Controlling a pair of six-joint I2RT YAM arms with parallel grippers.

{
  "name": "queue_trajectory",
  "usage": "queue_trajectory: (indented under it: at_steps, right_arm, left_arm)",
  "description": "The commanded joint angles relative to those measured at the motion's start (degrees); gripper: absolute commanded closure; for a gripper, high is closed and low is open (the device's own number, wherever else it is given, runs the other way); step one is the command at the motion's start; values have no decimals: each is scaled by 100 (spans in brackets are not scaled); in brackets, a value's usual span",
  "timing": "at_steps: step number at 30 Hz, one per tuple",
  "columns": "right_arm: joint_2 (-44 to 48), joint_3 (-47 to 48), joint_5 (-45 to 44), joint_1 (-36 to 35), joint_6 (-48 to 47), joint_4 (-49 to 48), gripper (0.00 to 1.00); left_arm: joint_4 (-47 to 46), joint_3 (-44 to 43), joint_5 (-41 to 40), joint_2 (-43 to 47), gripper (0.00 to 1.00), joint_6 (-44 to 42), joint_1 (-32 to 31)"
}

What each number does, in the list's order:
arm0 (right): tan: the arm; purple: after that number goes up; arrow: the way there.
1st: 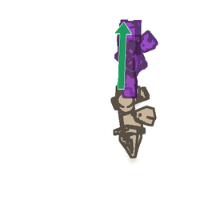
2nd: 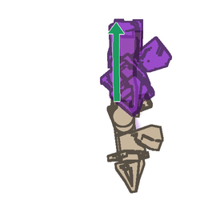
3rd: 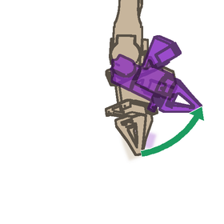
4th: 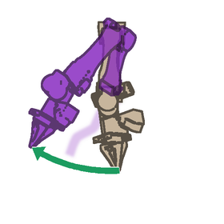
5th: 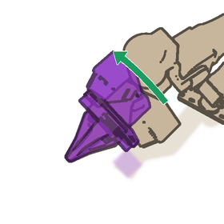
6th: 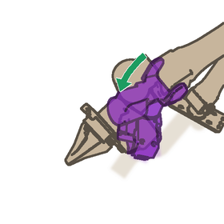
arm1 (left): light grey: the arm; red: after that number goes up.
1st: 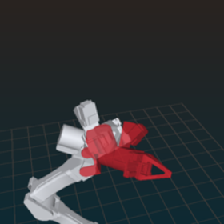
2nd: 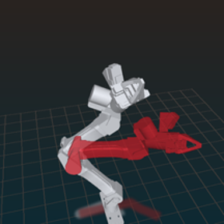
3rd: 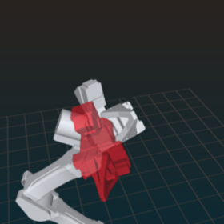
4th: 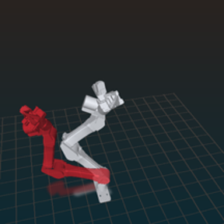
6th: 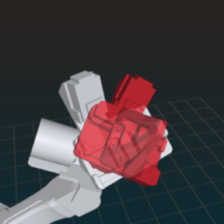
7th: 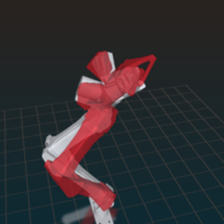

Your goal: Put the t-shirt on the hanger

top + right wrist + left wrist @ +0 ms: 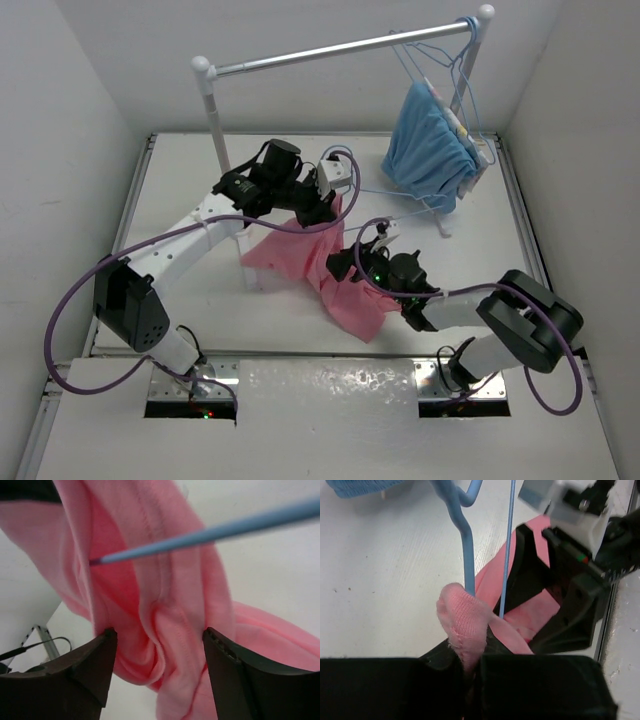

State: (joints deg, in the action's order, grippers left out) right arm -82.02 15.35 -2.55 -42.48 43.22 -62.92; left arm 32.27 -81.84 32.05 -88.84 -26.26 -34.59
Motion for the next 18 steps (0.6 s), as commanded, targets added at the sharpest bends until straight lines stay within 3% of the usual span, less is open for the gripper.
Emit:
queue_trajectory:
  at_steps: [1, 4, 9, 12, 13, 15, 17, 18]
  right_arm:
    - [-340, 239, -97, -286, 213, -528, 31]
    - [-822, 301, -263, -383, 528, -818, 25]
    - [-1255, 179, -1237, -410, 1091, -986, 28]
    - [-1361, 248, -1301, -366, 1092, -986, 51]
    - [-1369, 284, -1266, -358, 1092, -995, 64]
    - [-1361, 284, -1187, -349, 1022, -1030, 77]
    - [-1230, 83, -1335, -296, 1074, -995, 100]
    - [-1151, -231, -1458, -261, 1257, -942, 100]
  left_arm:
    - [-406, -121, 55, 95, 100, 244, -30]
    - [-423, -165, 169, 121, 100, 393, -22]
    - [-493, 27, 547, 253, 100, 578, 5]
    - [-625, 256, 548, 446, 100, 613, -4]
    - [-669, 396, 530, 507, 100, 596, 5]
    - [-705, 520, 504, 639, 100, 552, 13]
    - [-705, 529, 460, 771, 100, 526, 83]
    - [-670, 520, 399, 815, 100, 456, 119]
